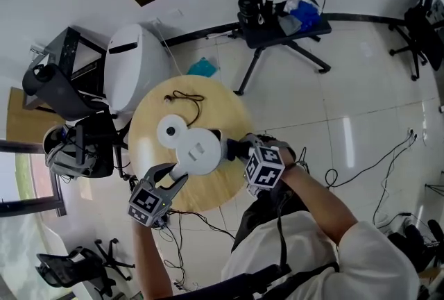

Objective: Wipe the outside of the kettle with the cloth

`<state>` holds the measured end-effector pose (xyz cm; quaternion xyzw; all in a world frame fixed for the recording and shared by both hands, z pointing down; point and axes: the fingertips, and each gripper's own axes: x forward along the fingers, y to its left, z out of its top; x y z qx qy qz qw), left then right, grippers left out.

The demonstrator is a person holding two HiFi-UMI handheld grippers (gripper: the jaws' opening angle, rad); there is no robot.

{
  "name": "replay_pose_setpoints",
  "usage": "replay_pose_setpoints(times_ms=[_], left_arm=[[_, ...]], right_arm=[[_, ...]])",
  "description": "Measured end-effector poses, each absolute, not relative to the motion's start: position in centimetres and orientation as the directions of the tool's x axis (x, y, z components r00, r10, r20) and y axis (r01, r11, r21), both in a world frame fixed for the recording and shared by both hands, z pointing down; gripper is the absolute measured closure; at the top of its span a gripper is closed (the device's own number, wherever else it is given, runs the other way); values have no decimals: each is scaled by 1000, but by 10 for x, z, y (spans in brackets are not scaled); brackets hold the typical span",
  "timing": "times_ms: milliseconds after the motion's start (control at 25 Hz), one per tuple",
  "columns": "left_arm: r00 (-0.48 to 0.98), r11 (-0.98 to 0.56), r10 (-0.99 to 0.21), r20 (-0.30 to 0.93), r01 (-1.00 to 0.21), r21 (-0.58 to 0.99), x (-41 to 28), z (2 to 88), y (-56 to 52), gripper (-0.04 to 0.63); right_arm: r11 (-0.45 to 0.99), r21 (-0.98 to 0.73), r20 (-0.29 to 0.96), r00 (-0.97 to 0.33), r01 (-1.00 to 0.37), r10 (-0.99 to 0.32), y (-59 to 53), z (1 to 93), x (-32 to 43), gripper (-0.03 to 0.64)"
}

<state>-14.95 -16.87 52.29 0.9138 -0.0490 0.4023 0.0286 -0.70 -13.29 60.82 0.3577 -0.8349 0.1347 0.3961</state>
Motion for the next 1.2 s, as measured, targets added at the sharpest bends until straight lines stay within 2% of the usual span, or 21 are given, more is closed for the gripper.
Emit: replay_pose_setpoints(times_ms=[240, 440, 560, 880, 1040, 1200], left_arm=[[608, -998, -35, 793, -63, 4, -152, 523, -170, 425], [536, -1000, -30, 844, -18, -24, -155, 527, -177, 425], [519, -1000, -28, 854, -8, -28, -156, 528, -181, 425], [503, -1000, 1, 864, 25, -14, -159, 530, -187, 425], [509, -1000, 12, 861, 28, -2, -157, 530, -186, 425], [511, -1000, 18, 860, 31, 2, -155, 530, -182, 425]], right_arm=[[714, -51, 827, -430, -699, -362, -141, 684, -2, 534], [728, -84, 831, -451, -680, -326, -146, 701, -2, 534], [759, -49, 802, -479, -649, -357, -144, 675, -4, 534], [835, 134, 641, -596, -533, -484, -145, 534, -10, 534], [836, 31, 599, -659, -549, -455, -147, 515, -6, 534], [813, -68, 651, -644, -578, -403, -155, 556, -2, 534]])
